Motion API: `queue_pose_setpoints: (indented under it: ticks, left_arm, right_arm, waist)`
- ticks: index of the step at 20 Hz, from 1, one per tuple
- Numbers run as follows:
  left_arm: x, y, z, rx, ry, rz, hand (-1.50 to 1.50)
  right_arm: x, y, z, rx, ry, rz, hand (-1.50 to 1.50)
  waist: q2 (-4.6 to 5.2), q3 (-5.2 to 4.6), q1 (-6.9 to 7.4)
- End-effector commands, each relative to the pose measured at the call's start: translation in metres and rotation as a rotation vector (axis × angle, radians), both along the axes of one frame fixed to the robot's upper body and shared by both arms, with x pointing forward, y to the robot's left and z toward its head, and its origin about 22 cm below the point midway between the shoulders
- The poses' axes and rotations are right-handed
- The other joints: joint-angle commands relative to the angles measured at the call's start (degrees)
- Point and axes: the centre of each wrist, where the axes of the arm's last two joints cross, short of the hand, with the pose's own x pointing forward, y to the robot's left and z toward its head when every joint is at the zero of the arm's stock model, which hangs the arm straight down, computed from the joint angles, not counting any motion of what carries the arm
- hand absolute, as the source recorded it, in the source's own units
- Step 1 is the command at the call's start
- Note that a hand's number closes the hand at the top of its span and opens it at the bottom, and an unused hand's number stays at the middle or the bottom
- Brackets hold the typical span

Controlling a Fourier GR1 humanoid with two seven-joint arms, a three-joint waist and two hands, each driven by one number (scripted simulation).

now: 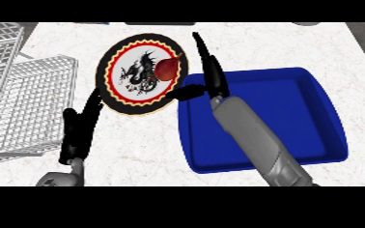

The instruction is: Pick the pear from the tray and place it in the plate

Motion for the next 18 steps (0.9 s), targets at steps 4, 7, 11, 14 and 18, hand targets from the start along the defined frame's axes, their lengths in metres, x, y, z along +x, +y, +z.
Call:
queue_pose_setpoints:
  ticks: [4, 7, 11, 14, 18]
  left_arm:
    - [-0.001, 0.003, 0.013, 0.014, -0.006, 0.002, 0.0]
    - [0.015, 0.005, 0.005, -0.008, -0.002, 0.011, 0.0]
    - [-0.019, 0.011, -0.009, 0.012, 0.015, 0.015, 0.0]
    - [0.009, 0.005, 0.018, -0.004, -0.008, 0.01, 0.0]
    - [-0.012, -0.003, 0.01, 0.001, 0.015, 0.005, 0.0]
  right_arm:
    - [-0.011, 0.003, -0.013, -0.04, 0.014, -0.047, -1.5]
    - [0.002, -0.012, -0.019, -0.068, 0.033, -0.056, -1.5]
    - [-0.003, -0.032, -0.025, -0.103, 0.037, -0.079, -1.5]
    - [0.0, -0.033, -0.035, -0.08, 0.038, -0.11, -1.5]
    - [-0.005, -0.052, -0.031, -0.098, 0.061, -0.137, -1.5]
  waist:
    - [-0.09, 0.0, -0.09]
    - [0.0, -0.01, -0.3]
    - [-0.16, -0.01, -0.5]
    - [-0.03, 0.01, -0.34]
    - [-0.25, -0.01, -0.73]
